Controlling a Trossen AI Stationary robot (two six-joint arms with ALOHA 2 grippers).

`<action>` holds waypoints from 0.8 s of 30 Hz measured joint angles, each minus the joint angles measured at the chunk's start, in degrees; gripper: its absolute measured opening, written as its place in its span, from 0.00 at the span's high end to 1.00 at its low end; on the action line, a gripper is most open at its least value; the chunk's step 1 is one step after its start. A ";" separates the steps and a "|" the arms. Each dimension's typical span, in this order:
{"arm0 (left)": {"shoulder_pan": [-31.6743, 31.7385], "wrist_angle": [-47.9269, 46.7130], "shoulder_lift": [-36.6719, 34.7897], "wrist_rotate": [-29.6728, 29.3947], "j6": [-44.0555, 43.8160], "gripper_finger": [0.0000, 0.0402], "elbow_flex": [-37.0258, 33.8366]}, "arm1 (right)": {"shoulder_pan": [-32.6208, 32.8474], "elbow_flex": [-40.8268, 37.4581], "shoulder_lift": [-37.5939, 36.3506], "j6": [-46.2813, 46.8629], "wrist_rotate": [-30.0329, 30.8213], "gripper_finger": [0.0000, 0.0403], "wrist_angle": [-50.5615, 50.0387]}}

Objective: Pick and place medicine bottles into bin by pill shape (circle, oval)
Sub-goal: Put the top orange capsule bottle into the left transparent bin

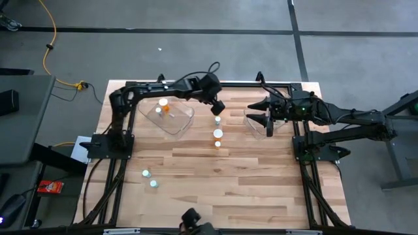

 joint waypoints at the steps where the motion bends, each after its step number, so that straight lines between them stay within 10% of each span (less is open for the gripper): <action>1: -0.23 -0.83 0.97 -1.00 0.35 0.12 0.96 | 0.00 0.00 0.00 0.35 0.02 0.54 -0.07; 24: -0.99 0.23 9.81 -5.82 -0.49 0.13 2.70 | 0.00 0.00 0.00 0.57 2.60 0.54 -1.87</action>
